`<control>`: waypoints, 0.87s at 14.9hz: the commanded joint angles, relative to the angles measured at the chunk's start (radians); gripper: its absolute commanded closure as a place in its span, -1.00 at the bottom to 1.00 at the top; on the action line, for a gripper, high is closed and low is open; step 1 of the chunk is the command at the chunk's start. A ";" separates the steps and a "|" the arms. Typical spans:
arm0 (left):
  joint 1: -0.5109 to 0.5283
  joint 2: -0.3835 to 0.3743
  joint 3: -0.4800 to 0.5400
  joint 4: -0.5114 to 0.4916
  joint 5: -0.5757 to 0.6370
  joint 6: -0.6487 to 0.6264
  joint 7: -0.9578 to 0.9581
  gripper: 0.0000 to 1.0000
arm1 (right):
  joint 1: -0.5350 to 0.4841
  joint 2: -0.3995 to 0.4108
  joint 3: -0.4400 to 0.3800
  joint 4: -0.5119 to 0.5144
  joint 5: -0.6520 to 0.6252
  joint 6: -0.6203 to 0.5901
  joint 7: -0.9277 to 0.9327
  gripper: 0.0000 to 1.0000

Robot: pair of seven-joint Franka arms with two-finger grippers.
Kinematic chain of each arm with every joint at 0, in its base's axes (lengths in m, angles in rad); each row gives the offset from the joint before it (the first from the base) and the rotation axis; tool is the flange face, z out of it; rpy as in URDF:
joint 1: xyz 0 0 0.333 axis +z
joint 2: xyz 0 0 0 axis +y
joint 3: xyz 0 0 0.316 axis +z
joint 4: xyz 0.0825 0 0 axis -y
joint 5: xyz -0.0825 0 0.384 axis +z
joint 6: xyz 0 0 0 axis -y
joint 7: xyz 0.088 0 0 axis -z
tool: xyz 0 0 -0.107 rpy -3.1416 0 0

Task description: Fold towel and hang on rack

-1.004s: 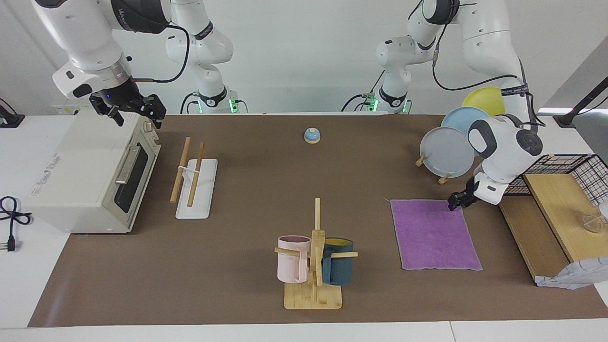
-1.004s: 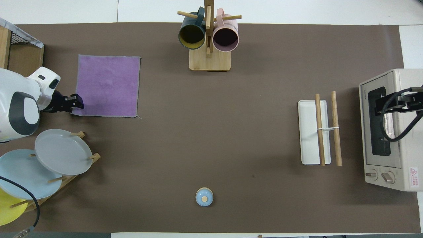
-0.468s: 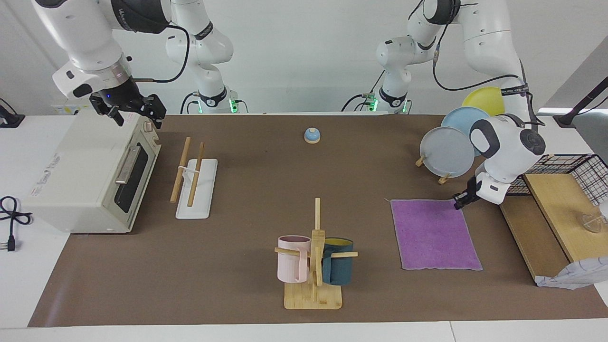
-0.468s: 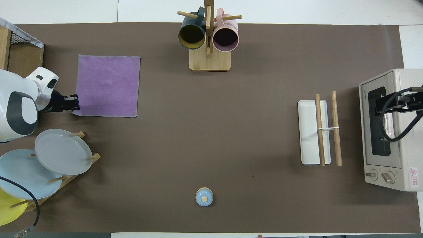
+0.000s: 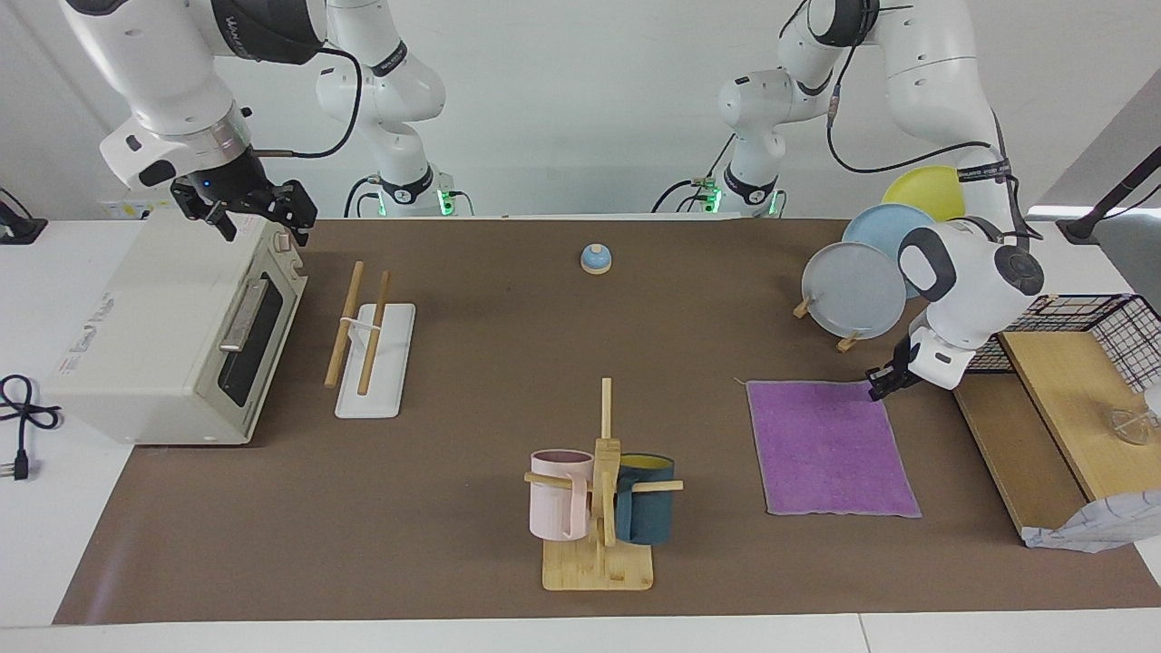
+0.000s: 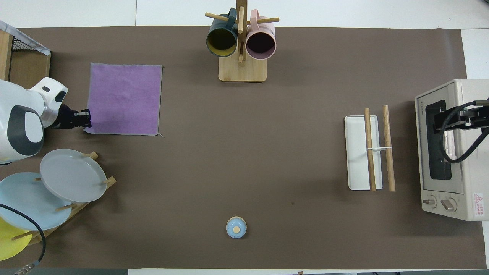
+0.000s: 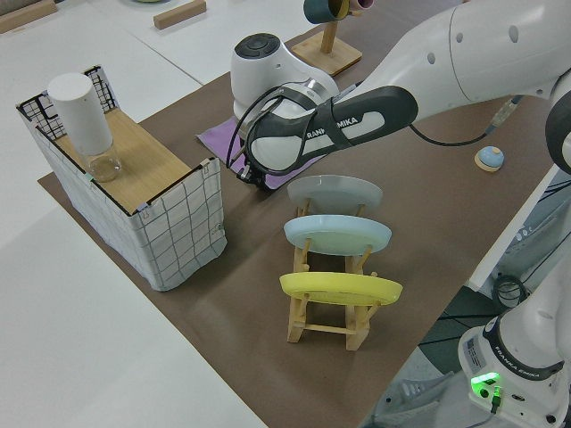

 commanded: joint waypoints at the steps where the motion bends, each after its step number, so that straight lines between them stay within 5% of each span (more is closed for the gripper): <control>1: -0.013 -0.069 -0.002 0.001 0.007 -0.060 0.065 1.00 | -0.009 -0.013 0.002 -0.015 0.014 0.010 -0.012 -1.00; 6: -0.223 -0.161 -0.002 -0.002 0.179 -0.149 0.056 1.00 | -0.009 -0.014 0.002 -0.015 0.014 0.010 -0.012 -1.00; 13: -0.548 -0.148 -0.003 -0.084 0.341 -0.077 -0.280 1.00 | -0.009 -0.013 0.002 -0.015 0.014 0.010 -0.012 -1.00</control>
